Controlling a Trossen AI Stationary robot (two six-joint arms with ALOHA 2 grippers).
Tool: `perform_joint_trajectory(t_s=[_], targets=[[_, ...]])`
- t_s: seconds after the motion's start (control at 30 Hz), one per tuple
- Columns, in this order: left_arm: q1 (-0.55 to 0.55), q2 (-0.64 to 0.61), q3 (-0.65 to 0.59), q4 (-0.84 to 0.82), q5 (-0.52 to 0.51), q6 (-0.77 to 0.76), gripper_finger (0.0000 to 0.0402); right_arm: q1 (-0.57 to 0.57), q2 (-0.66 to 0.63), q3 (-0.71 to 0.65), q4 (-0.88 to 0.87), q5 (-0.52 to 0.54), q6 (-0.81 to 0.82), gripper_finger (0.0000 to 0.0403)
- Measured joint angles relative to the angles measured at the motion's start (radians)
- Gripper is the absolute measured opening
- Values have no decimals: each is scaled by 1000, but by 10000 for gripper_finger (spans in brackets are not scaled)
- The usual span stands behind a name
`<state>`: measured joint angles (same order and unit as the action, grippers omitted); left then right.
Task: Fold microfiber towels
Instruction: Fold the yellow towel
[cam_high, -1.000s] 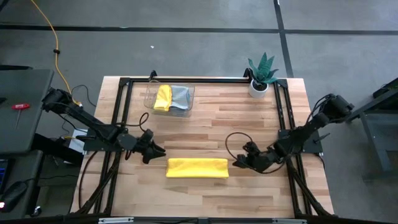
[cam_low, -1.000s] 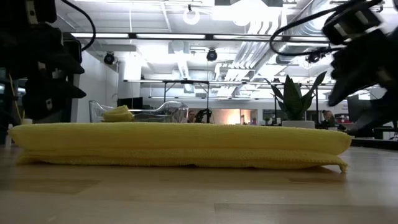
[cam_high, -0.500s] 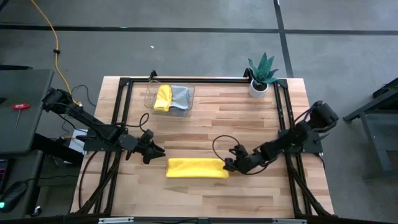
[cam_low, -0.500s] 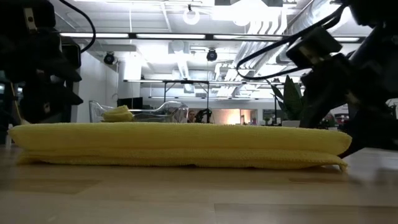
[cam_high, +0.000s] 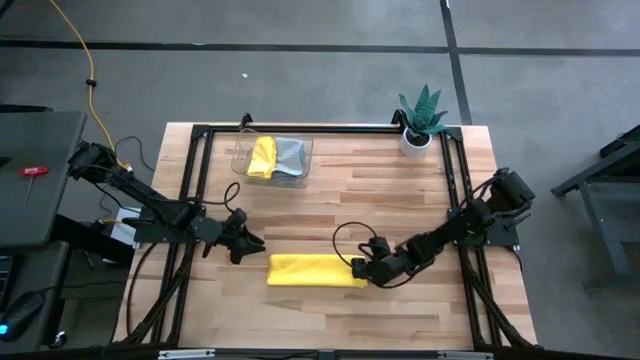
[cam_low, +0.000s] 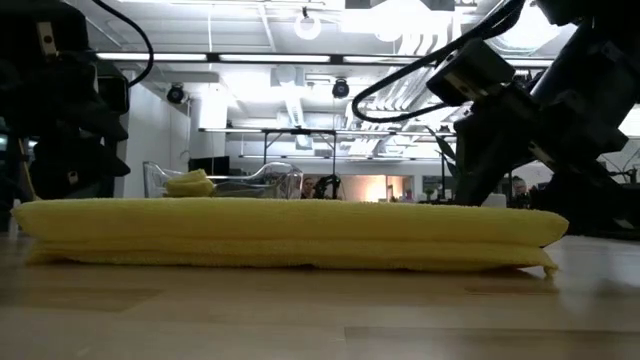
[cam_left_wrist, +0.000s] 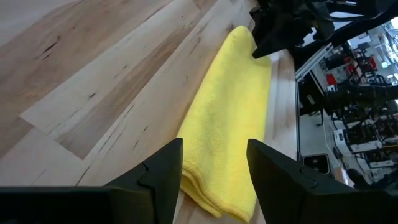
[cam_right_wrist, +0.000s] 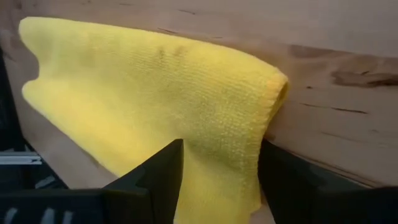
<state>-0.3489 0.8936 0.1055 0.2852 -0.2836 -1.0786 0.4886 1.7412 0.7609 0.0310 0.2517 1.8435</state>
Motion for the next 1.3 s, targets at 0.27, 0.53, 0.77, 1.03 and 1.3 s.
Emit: perform_joint_trajectory(t_s=[0.27,0.53,0.77,1.03,1.3], targets=[[0,0,0,-5,-16,8,170,-1,1,-7,-97,-12,34,21],[1,0,0,-1,-19,8,170,47,-36,-59,-141,21,102,5],[1,0,0,0,-30,8,170,141,-214,-112,-481,7,203,1],[2,0,0,4,-82,8,170,208,-494,-116,-958,-167,194,0],[2,0,0,6,-91,24,170,183,-680,-111,-1015,-196,191,0]])
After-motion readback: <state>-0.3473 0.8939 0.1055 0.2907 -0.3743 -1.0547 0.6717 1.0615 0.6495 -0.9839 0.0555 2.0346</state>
